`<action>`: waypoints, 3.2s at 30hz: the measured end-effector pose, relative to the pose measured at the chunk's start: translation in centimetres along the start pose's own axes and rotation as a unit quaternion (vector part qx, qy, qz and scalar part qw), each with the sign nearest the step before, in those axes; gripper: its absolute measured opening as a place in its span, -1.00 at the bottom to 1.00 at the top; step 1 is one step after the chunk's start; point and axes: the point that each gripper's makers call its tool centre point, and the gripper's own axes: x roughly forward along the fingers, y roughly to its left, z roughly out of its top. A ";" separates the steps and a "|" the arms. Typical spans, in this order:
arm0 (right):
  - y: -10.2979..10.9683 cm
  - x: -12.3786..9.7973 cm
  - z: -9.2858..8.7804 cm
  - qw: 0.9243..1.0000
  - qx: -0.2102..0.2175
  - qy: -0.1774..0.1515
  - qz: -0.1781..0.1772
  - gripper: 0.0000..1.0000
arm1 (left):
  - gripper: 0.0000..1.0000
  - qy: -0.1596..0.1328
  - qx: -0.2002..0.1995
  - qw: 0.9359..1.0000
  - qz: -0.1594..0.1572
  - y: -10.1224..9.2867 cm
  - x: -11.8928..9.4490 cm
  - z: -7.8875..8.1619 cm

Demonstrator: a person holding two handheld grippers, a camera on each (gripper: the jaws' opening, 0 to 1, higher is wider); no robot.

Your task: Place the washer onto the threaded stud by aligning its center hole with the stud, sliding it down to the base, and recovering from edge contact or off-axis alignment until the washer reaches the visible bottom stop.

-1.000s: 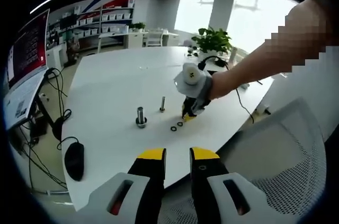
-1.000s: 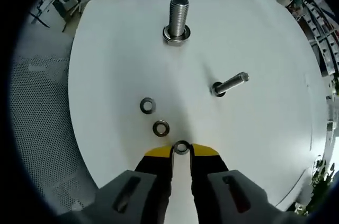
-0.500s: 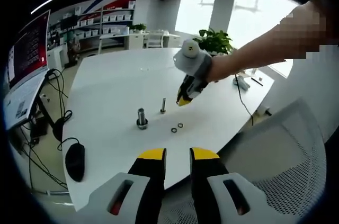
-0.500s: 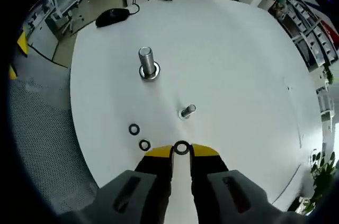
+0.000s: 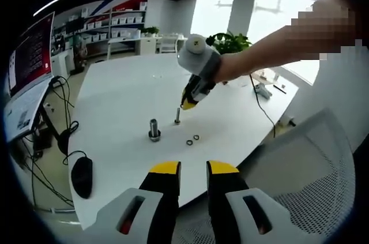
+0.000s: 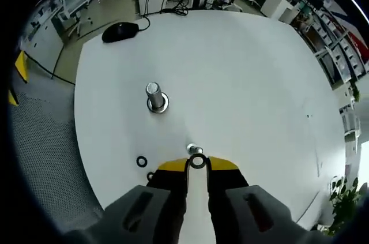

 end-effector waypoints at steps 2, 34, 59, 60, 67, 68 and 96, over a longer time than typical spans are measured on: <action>-0.1 0.2 0.2 1.000 0.008 -0.002 -0.003 -0.71 | -0.69 -0.002 0.000 1.000 0.003 0.1 0.0 0.1; 2.4 2.8 -1.6 0.997 0.024 0.065 0.034 -0.71 | -0.69 0.000 0.001 1.000 0.005 0.2 0.0 0.0; -1.1 3.9 -3.6 0.995 0.078 0.048 0.045 -0.76 | -0.70 0.008 0.002 1.000 -0.002 0.1 0.2 -0.4; -1.1 3.8 -3.6 0.995 0.079 0.048 0.045 -0.76 | -0.70 0.008 0.002 1.000 -0.002 0.1 0.2 -0.4; -0.2 3.6 -5.6 0.996 0.034 0.065 0.057 -0.72 | -0.70 0.010 0.002 1.000 -0.002 0.1 0.2 -0.5; -0.2 4.0 -5.5 0.996 0.030 0.066 0.060 -0.72 | -0.70 0.011 0.002 1.000 -0.002 0.1 0.2 -0.5; 1.6 3.5 -5.9 0.994 -0.012 0.070 0.078 -0.83 | -0.70 0.022 0.003 1.000 -0.001 0.1 0.2 -0.8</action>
